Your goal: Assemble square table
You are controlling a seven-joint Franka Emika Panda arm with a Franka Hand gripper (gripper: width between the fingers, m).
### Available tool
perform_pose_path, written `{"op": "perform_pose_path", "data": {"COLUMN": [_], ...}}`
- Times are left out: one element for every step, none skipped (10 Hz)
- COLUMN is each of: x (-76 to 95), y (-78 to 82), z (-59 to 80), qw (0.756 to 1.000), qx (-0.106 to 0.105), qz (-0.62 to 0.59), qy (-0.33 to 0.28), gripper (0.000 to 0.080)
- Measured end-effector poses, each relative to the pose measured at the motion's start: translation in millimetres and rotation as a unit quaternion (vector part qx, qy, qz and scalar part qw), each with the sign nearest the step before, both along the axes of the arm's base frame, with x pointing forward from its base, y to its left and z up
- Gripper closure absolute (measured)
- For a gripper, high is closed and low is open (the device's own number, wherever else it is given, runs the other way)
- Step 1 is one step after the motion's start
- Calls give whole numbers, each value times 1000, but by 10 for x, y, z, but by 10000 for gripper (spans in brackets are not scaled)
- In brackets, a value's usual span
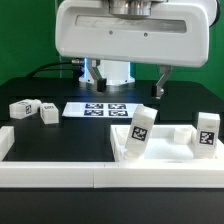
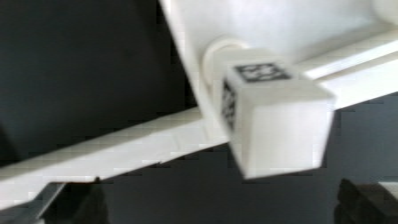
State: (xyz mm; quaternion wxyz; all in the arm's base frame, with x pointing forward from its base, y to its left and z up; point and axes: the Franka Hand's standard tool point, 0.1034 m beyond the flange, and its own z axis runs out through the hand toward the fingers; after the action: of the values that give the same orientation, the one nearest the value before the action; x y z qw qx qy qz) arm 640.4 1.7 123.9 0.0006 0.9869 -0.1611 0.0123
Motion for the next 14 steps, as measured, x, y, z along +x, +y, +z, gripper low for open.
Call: {"op": "perform_pose_path", "data": {"x": [28,32,22,16,4,-2,-2,-2,-2,-3,-3,-6,-7,-11], "y": [35,29,28,34,23,23,21,19,16,17,8,-3,-8,-18], "z": [-39,-128,-252,-341,-415,-425,-424,-425,-425,-426,-425,-425,-424,-425], "qw": [1000,1000,1000,1000,1000,1000,1000,1000,1000,998,994,990,986,978], "qx": [-2,-7,-12,-16,-19,-19,-19,-19,-19,-19,-18,-18,-18,-17], "qz": [-1,-2,-5,-6,-5,-5,-12,-22,-22,-60,-105,-143,-163,-210], "qy": [-1,-1,1,3,4,5,5,5,5,4,3,2,2,1], "gripper": [150,150,150,150,150,150,150,247,383,383,512,512,512,512]}}
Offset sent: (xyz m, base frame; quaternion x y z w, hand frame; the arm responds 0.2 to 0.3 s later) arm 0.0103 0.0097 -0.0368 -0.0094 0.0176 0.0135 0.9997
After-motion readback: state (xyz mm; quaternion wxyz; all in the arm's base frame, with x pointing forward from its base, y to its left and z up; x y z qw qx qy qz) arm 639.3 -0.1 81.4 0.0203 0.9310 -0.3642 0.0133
